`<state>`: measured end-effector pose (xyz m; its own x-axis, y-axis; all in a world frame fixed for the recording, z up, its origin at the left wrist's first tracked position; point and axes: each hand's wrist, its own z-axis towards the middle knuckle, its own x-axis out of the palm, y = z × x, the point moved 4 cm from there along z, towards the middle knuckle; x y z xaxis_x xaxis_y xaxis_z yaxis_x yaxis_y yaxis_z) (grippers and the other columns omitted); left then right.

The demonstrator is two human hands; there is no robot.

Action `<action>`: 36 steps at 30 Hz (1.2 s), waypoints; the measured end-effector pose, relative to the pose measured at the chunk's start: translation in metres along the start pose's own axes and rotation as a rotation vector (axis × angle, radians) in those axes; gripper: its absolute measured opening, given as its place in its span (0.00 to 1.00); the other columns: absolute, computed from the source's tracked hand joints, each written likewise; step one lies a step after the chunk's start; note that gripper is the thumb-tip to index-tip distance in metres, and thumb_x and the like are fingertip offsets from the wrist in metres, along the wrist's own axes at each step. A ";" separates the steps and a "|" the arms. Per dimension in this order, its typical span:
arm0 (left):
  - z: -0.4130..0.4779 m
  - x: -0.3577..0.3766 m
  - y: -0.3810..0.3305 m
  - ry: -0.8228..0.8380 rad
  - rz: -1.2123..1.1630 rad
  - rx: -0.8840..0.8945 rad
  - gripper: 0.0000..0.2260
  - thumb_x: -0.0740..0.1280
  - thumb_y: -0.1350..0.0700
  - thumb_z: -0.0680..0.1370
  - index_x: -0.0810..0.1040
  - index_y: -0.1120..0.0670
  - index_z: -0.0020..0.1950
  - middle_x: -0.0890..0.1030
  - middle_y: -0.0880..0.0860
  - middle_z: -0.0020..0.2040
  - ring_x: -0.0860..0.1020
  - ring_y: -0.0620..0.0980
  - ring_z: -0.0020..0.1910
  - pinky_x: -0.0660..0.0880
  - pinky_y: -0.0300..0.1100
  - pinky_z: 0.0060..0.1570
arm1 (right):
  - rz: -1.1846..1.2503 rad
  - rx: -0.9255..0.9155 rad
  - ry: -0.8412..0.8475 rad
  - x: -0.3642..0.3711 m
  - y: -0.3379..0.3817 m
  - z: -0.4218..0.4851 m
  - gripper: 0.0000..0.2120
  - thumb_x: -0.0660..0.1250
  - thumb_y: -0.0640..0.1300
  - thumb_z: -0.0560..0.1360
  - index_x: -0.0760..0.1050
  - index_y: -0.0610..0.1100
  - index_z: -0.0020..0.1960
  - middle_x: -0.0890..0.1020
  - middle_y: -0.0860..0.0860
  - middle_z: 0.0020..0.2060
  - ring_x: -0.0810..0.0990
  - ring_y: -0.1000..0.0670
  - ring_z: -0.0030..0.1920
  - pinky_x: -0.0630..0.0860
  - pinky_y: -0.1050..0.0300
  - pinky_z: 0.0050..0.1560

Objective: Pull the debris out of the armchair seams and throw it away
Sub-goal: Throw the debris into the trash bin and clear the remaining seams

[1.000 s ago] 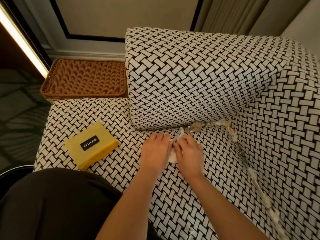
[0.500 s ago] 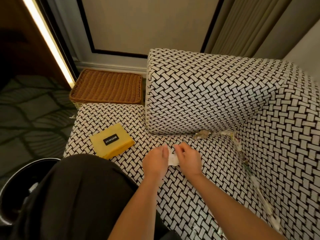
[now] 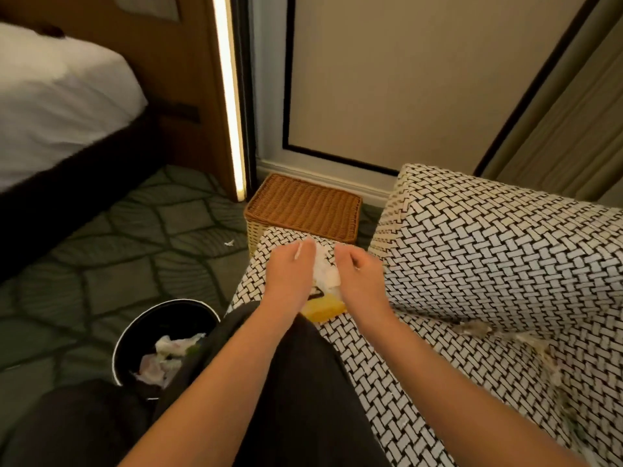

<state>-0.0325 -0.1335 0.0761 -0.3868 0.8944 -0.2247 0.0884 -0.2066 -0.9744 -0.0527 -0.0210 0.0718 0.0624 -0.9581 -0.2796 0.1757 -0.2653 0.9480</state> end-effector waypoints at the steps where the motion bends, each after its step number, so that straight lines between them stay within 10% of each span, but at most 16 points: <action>1: 0.004 -0.017 -0.003 -0.029 -0.025 -0.011 0.21 0.58 0.55 0.80 0.60 0.53 0.27 0.61 0.49 0.25 0.59 0.43 0.23 0.58 0.37 0.25 | 0.003 -0.004 0.033 0.017 0.011 0.004 0.19 0.58 0.44 0.79 0.63 0.44 0.29 0.64 0.55 0.23 0.61 0.59 0.23 0.59 0.68 0.25; 10: 0.027 -0.156 0.051 -0.336 -0.296 -0.296 0.14 0.58 0.54 0.80 0.76 0.55 0.37 0.77 0.51 0.31 0.76 0.46 0.29 0.73 0.41 0.32 | -0.041 0.105 0.382 0.195 0.030 0.023 0.18 0.55 0.49 0.80 0.72 0.41 0.37 0.73 0.42 0.33 0.72 0.45 0.35 0.68 0.51 0.39; 22: 0.051 -0.223 0.207 -0.498 -0.175 -0.599 0.15 0.58 0.56 0.79 0.73 0.58 0.34 0.76 0.55 0.34 0.73 0.51 0.35 0.68 0.43 0.36 | -0.395 0.366 0.672 0.329 -0.080 0.019 0.21 0.54 0.46 0.80 0.67 0.44 0.29 0.72 0.49 0.30 0.71 0.48 0.37 0.64 0.57 0.41; 27: 0.073 -0.223 0.258 -0.390 -0.063 -0.807 0.15 0.58 0.56 0.79 0.78 0.65 0.54 0.80 0.63 0.55 0.77 0.61 0.55 0.73 0.49 0.56 | -0.456 0.580 0.674 0.356 -0.123 0.022 0.18 0.55 0.48 0.80 0.76 0.37 0.59 0.78 0.42 0.56 0.76 0.42 0.56 0.71 0.55 0.51; 36: 0.094 -0.226 0.295 -0.230 0.289 -0.880 0.17 0.53 0.58 0.81 0.73 0.66 0.64 0.73 0.64 0.65 0.70 0.61 0.65 0.67 0.44 0.60 | -0.437 0.840 0.594 0.371 -0.163 0.023 0.21 0.55 0.48 0.78 0.69 0.37 0.66 0.74 0.39 0.62 0.74 0.38 0.60 0.73 0.45 0.61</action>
<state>-0.0054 -0.4340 -0.1599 -0.4044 0.7363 -0.5425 0.8316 0.0491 -0.5532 -0.0810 -0.3356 -0.1829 0.6567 -0.6199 -0.4295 -0.4078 -0.7709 0.4893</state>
